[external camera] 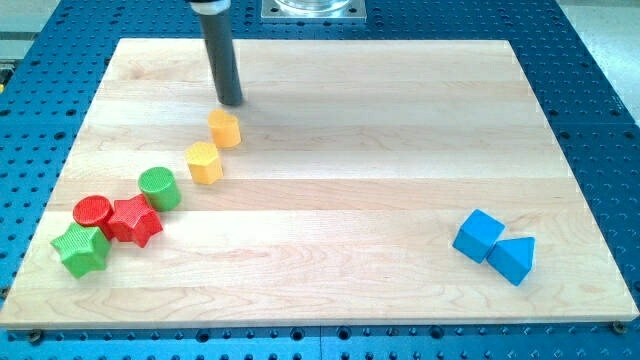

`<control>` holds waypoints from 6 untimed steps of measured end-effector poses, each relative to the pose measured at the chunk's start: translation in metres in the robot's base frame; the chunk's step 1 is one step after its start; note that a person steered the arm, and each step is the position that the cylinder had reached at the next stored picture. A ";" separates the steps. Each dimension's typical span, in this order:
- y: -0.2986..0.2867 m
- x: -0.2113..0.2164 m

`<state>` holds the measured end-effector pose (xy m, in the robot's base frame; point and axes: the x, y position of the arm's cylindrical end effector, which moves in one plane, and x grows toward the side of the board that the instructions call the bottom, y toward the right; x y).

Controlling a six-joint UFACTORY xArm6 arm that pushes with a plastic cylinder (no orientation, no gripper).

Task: Move the heart into the group of blocks

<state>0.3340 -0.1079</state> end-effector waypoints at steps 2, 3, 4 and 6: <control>-0.059 0.097; -0.060 0.095; -0.081 0.093; -0.112 0.109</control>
